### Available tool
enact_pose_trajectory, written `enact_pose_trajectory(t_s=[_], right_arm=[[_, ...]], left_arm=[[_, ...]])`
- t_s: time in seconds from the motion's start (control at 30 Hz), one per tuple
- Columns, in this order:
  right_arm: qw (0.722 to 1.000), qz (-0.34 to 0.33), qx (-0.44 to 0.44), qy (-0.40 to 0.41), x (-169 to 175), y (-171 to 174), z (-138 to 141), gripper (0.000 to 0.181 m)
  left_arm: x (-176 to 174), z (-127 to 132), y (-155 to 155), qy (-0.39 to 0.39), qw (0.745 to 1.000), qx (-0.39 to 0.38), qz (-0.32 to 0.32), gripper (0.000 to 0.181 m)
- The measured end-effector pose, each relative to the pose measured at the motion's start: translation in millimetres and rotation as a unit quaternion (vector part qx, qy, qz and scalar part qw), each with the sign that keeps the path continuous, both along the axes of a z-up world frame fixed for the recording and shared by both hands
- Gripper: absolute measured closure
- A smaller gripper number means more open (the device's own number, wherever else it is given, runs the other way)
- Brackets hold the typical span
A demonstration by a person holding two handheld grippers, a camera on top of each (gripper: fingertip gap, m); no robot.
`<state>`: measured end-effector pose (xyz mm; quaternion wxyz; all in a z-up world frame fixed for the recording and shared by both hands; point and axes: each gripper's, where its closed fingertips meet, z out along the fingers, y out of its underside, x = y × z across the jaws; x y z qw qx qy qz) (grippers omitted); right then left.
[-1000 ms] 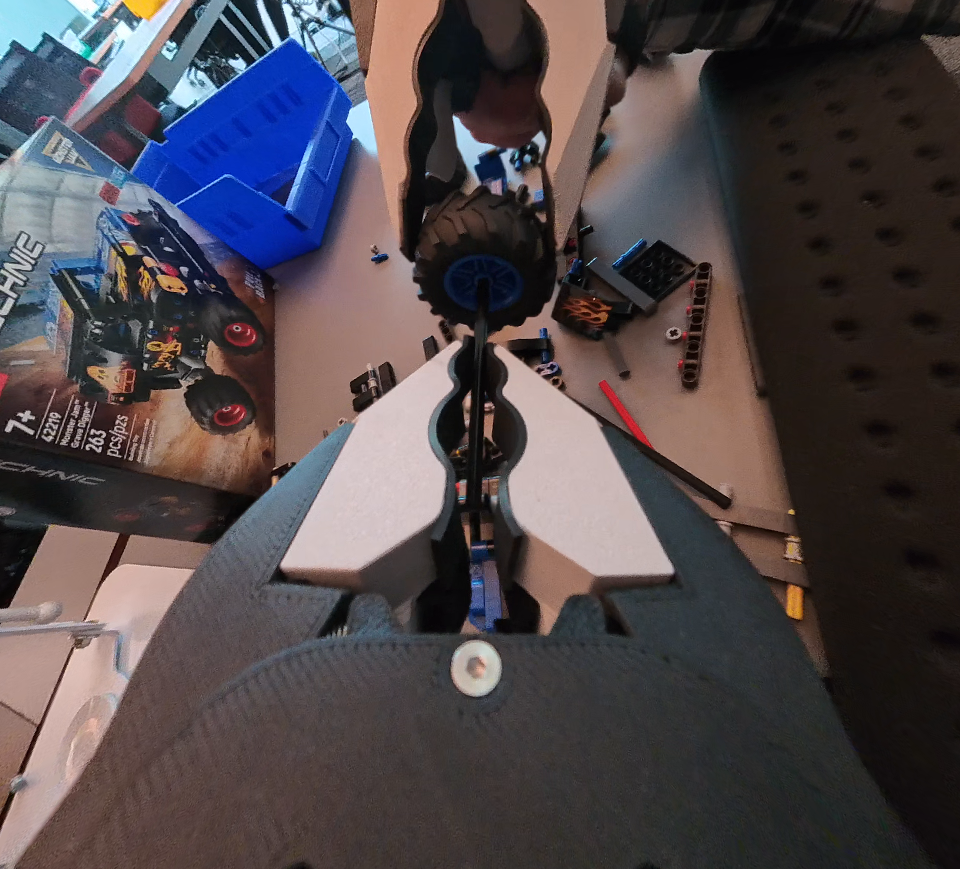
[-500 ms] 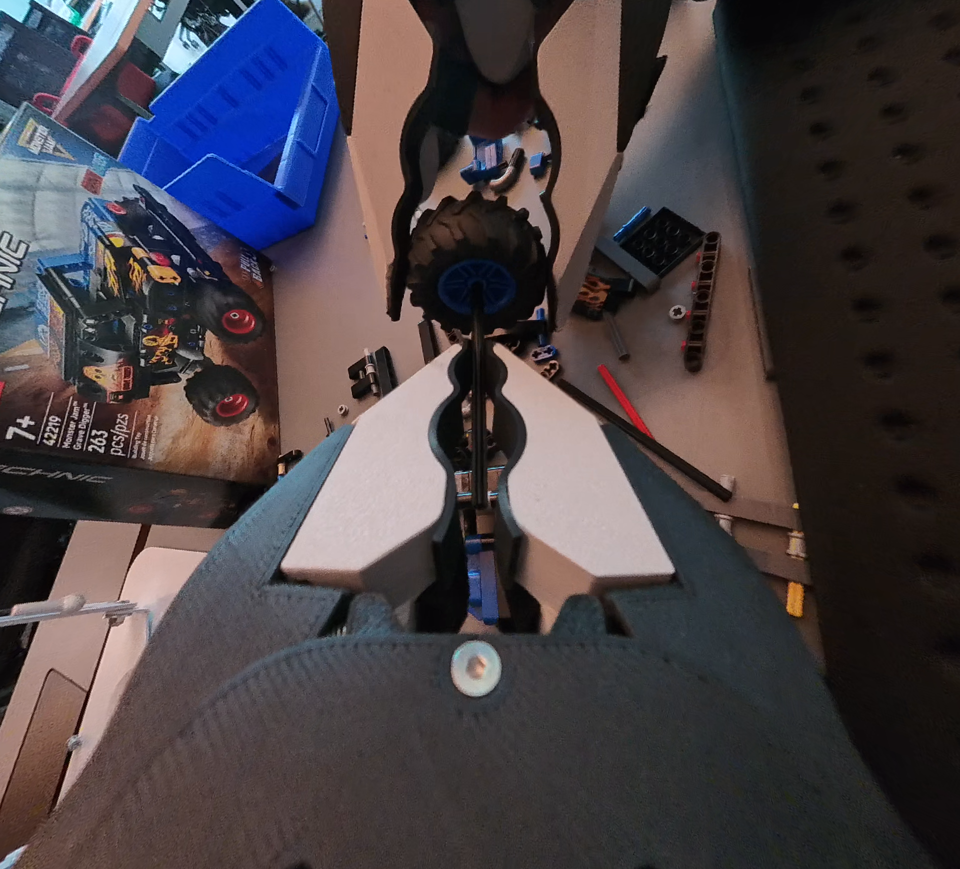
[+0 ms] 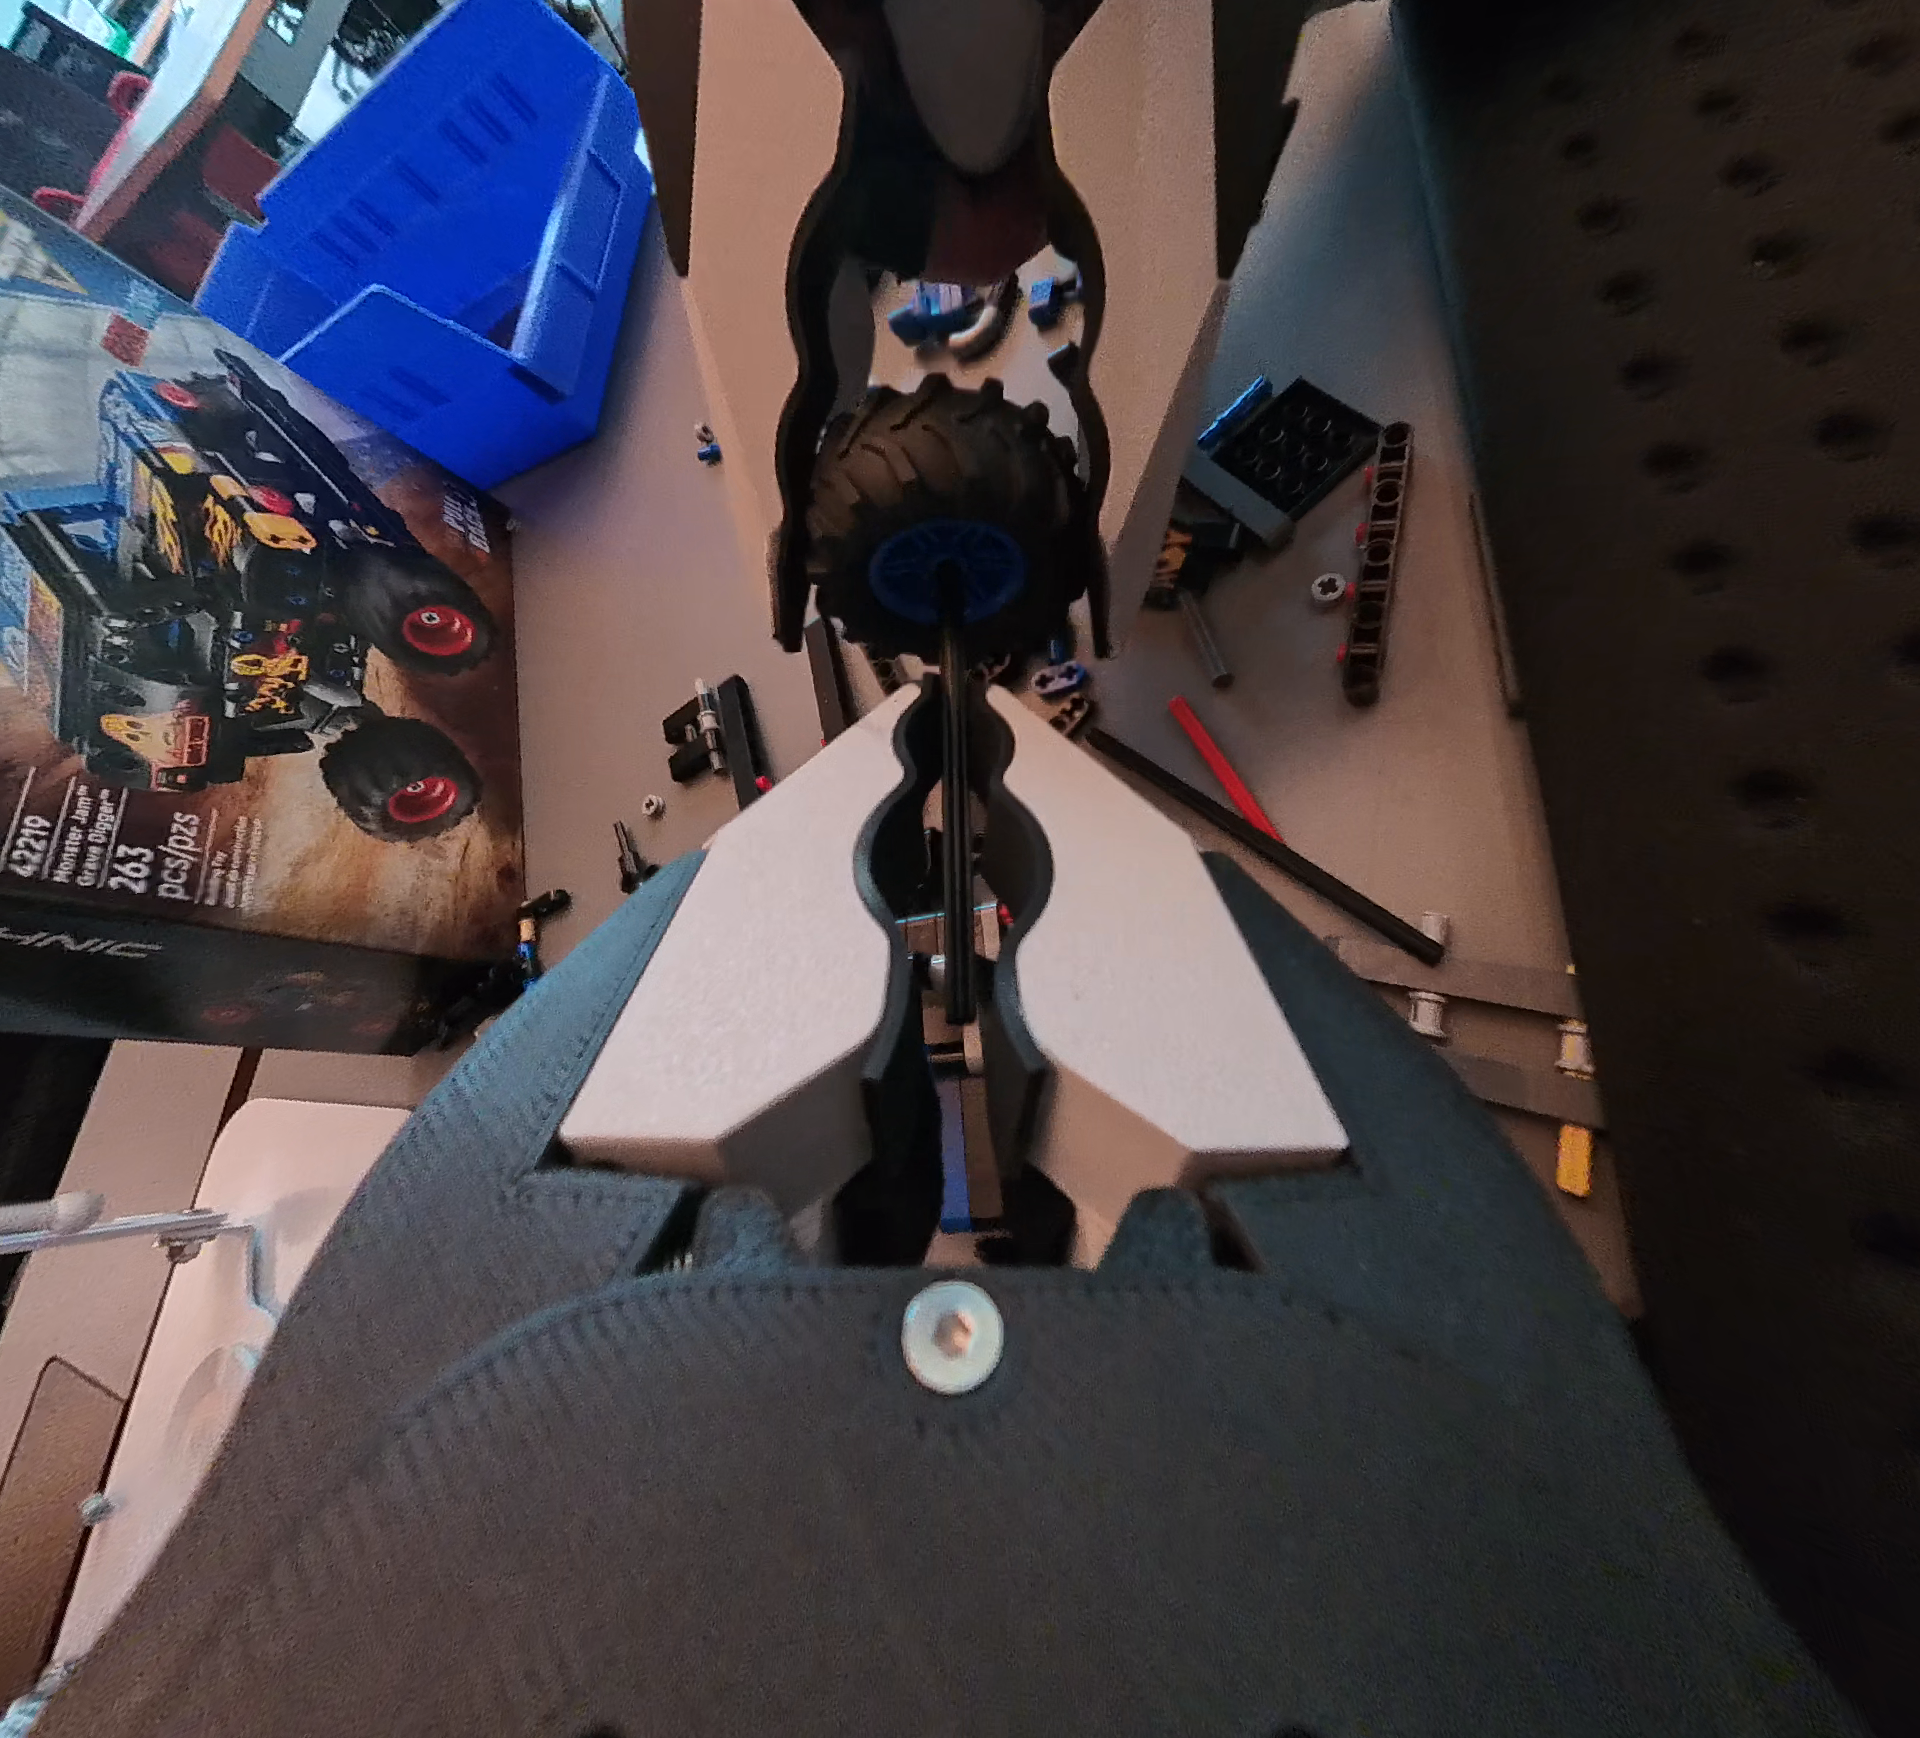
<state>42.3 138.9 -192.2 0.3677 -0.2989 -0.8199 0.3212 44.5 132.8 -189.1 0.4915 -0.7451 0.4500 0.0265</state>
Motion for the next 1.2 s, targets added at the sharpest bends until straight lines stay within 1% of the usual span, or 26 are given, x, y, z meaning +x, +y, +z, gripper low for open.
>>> enact_pose_trajectory(t_s=[0.07, 0.23, 0.27, 0.3, 0.33, 0.37, 0.4, 0.43, 0.47, 0.5, 0.53, 0.57, 0.6, 0.67, 0.73, 0.8, 0.83, 0.93, 1.03, 1.07, 1.13, 1.2], right_arm=[[1.0, 0.01, -0.02, 0.005, 1.7, -3.3, 3.9, 0.123], [0.999, 0.032, -0.036, 0.005, 6.6, -9.9, 4.8, 0.124], [0.999, 0.024, -0.029, 0.002, 7.0, -5.8, 3.2, 0.124], [1.0, -0.006, -0.009, -0.01, 9.0, 12.5, -3.9, 0.124], [0.999, -0.028, -0.021, -0.013, 13.5, 29.2, -6.3, 0.124], [0.998, -0.026, -0.056, 0.004, 15.4, 29.9, 3.8, 0.124], [0.997, -0.014, -0.075, 0.024, 13.0, 20.2, 16.6, 0.122], [0.997, 0.001, -0.074, 0.022, 9.2, 8.9, 18.1, 0.121], [0.998, 0.009, -0.057, 0.002, 6.6, 3.1, 8.0, 0.121], [0.999, 0.014, -0.045, -0.012, 6.3, 1.3, -1.8, 0.12], [0.998, 0.018, -0.055, -0.016, 6.9, 1.1, -5.1, 0.12], [0.997, 0.017, -0.074, -0.023, 7.6, 2.6, -6.4, 0.12], [0.996, 0.015, -0.082, -0.036, 8.0, 4.7, -10.0, 0.119], [0.997, 0.011, -0.063, -0.046, 6.5, 5.0, -17.4, 0.119], [0.998, 0.004, -0.03, -0.052, 4.5, 3.9, -24.0, 0.118], [0.999, -0.003, 0.001, -0.055, 2.3, 4.0, -28.9, 0.118], [0.998, -0.004, 0.006, -0.054, 1.3, 2.3, -29.4, 0.118], [0.998, -0.001, 0.001, -0.062, 0.1, -0.7, -31.6, 0.118], [0.997, -0.002, -0.007, -0.073, 0.8, -2.5, -35.6, 0.117], [0.997, -0.004, -0.008, -0.073, 0.6, -2.1, -35.9, 0.117], [0.997, -0.01, -0.039, -0.07, 0.3, -0.1, -29.9, 0.111], [0.995, -0.018, -0.085, -0.051, 0.6, 5.6, -15.4, 0.11]], left_arm=[[1.7, 4.3, -3.7, -0.012, 1.0, 0.002, -0.007, 0.178], [3.5, 6.3, -12.2, -0.035, 0.999, 0.006, -0.012, 0.179], [-1.0, 7.4, -14.0, -0.034, 0.999, 0.007, -0.004, 0.178], [-11.4, 15.4, -18.0, -0.048, 0.999, 0.02, 0.005, 0.179], [-23.5, 22.8, -23.5, -0.085, 0.996, 0.016, 0.017, 0.179], [-35.0, 19.0, -26.6, -0.087, 0.996, 0.009, 0.029, 0.179], [-39.4, 13.3, -27.3, -0.08, 0.996, 0.003, 0.034, 0.179], [-35.2, 11.8, -27.7, -0.083, 0.996, -0.008, 0.029, 0.179], [-28.2, 9.6, -29.8, -0.088, 0.996, -0.027, 0.017, 0.179], [-26.2, 2.2, -30.2, -0.083, 0.995, -0.047, 0.016, 0.179], [-30.1, -5.5, -27.5, -0.054, 0.997, -0.04, 0.024, 0.179], [-30.7, -14.2, -28.1, -0.028, 0.998, -0.05, 0.024, 0.179], [-27.9, -19.0, -29.3, -0.019, 0.998, -0.062, 0.018, 0.179], [-25.0, -23.9, -27.9, -0.024, 0.997, -0.075, 0.015, 0.18], [-30.6, -35.1, -26.7, 0.0, 0.996, -0.087, 0.024, 0.179], [-29.2, -39.9, -27.2, 0.006, 0.996, -0.091, 0.022, 0.179], [-28.8, -42.0, -26.9, 0.008, 0.995, -0.095, 0.022, 0.175], [-31.6, -47.0, -24.9, 0.02, 0.994, -0.1, 0.03, 0.169], [-32.6, -48.6, -24.3, 0.022, 0.994, -0.101, 0.031, 0.169], [-33.2, -48.2, -23.6, 0.022, 0.994, -0.099, 0.033, 0.167], [-33.7, -48.2, -23.1, 0.019, 0.994, -0.1, 0.035, 0.164], [-35.7, -47.5, -21.6, 0.023, 0.995, -0.095, 0.039, 0.162]])
